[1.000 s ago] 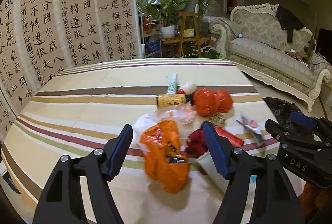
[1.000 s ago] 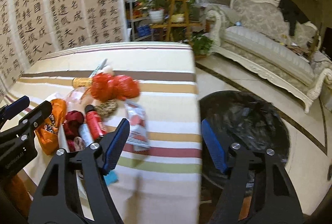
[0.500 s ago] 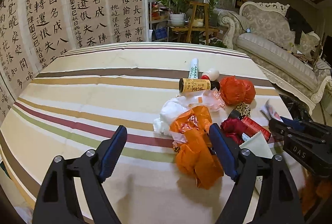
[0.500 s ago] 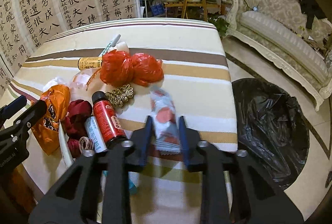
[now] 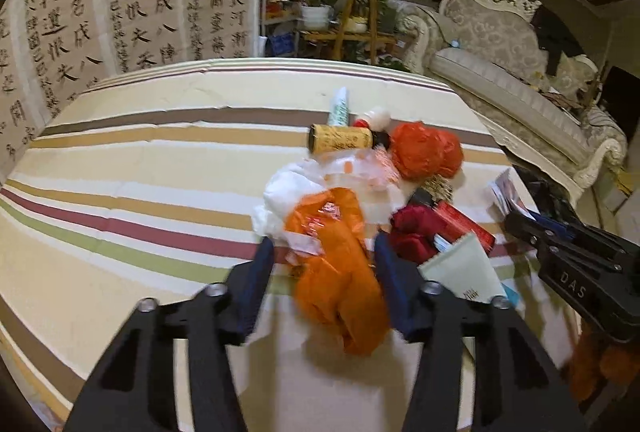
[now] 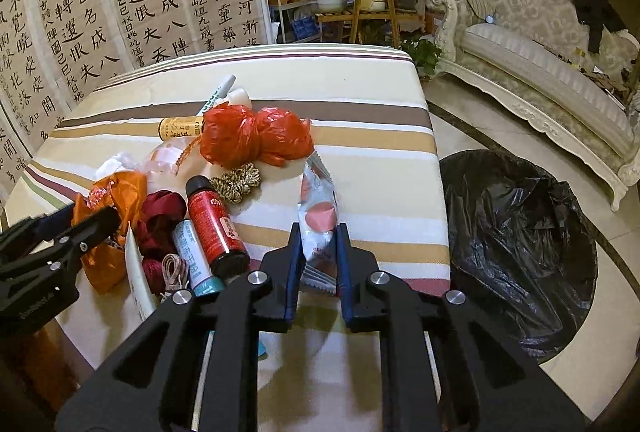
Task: Collect trash
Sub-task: 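Grasp the orange plastic bag with the left tool while the right tool grasps the snack wrapper, then carry both held items over the black bin and open both tools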
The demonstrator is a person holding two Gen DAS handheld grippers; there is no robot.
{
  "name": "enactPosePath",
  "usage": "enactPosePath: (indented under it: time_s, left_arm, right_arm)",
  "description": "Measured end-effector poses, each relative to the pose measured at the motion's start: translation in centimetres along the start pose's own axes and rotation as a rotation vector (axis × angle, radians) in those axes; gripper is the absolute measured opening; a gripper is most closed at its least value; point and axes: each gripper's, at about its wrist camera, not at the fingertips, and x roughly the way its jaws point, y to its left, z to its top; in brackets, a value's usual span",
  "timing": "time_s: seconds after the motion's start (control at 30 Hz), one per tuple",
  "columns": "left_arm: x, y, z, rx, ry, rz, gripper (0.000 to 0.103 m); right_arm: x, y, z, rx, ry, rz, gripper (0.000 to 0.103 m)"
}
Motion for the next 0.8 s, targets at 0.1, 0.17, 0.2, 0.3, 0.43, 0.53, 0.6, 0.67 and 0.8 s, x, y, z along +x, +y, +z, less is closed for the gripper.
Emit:
enactPosePath:
  time_s: [0.1, 0.17, 0.2, 0.3, 0.43, 0.53, 0.6, 0.67, 0.8]
  left_arm:
    - [-0.3, -0.1, -0.1, 0.003, -0.010, -0.007, 0.039]
    - [-0.6, -0.1, -0.3, 0.001, -0.026, -0.006, 0.039]
    - [-1.0, -0.1, -0.3, -0.004, -0.040, -0.003, 0.038]
    - [-2.1, -0.3, -0.2, -0.010, -0.079, 0.001, 0.038]
    - [-4.0, -1.5, 0.7, 0.020, -0.154, 0.008, 0.038]
    - [-4.7, -2.8, 1.6, 0.031, -0.189, -0.022, 0.038]
    - [-4.8, -4.0, 1.9, 0.052, -0.213, -0.036, 0.038]
    - [-4.6, -5.6, 2.4, 0.078, -0.221, -0.058, 0.038]
    - [-3.6, -8.1, 2.9, 0.110, -0.223, -0.108, 0.038]
  right_arm:
    - [-0.3, -0.2, -0.2, 0.004, -0.007, 0.002, 0.016]
    - [-0.6, -0.4, -0.3, 0.010, -0.013, 0.005, 0.016]
    - [-0.7, -0.6, -0.5, 0.011, -0.016, 0.005, 0.016]
    - [-1.3, -0.9, -0.7, 0.021, -0.028, 0.004, 0.016]
    - [-2.4, -2.0, -0.6, 0.039, -0.054, -0.010, 0.016]
    - [-3.2, -2.9, -0.5, 0.053, -0.079, -0.032, 0.016]
    - [-3.7, -3.9, -0.4, 0.064, -0.096, -0.056, 0.016]
    - [-4.2, -5.1, -0.4, 0.074, -0.114, -0.094, 0.016]
    - [-4.9, -7.7, -0.6, 0.103, -0.135, -0.146, 0.016]
